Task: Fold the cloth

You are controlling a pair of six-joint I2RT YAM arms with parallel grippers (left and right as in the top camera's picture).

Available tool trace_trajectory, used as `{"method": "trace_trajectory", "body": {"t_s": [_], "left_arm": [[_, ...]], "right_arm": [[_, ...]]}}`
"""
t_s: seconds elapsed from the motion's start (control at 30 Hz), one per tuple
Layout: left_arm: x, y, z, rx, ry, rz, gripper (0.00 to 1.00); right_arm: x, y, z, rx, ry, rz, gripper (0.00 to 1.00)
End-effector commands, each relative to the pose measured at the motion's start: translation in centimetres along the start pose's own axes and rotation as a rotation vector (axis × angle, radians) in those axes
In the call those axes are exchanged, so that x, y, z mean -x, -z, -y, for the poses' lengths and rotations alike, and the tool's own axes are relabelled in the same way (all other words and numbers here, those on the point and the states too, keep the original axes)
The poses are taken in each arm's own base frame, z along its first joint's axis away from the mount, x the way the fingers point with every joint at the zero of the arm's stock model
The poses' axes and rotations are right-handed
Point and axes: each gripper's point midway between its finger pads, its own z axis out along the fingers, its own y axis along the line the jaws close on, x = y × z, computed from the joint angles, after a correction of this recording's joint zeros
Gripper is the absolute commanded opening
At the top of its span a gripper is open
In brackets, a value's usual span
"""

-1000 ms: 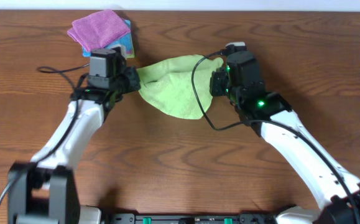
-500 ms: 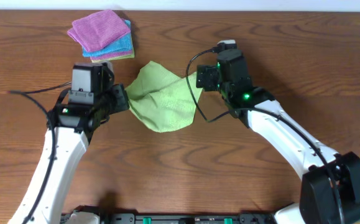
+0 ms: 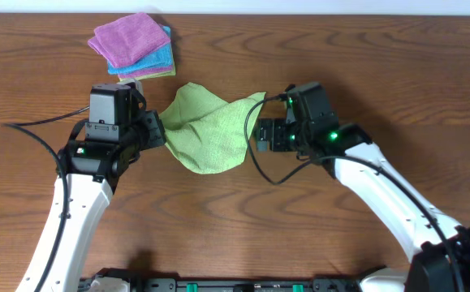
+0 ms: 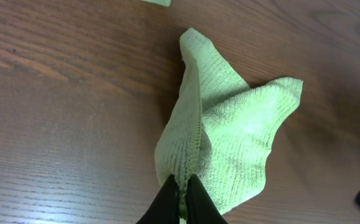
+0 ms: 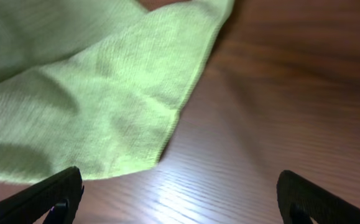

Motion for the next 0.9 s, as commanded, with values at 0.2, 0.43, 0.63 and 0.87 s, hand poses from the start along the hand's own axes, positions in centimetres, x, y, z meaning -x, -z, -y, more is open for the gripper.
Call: {"method": "trace_trajectory", "body": {"t_s": [0.2, 0.43, 0.63, 0.87], "left_arm": [[0.2, -0.3, -1.0, 0.059, -0.012, -0.001, 0.06], [-0.9, -2.8, -1.9, 0.090, -0.002, -0.075, 0.06], [-0.9, -4.2, -2.1, 0.096, -0.001, -0.089, 0.06], [-0.4, -4.3, -2.0, 0.088, -0.003, -0.072, 0.06]], "right_arm": [[-5.7, -2.5, -1.4, 0.201, -0.021, -0.131, 0.99], [-6.6, -3.6, -1.2, 0.231, -0.056, -0.130, 0.99], [-7.5, -5.8, -2.0, 0.280, -0.088, -0.177, 0.98], [-9.1, -7.9, -4.7, 0.347, -0.052, -0.204, 0.98]]}}
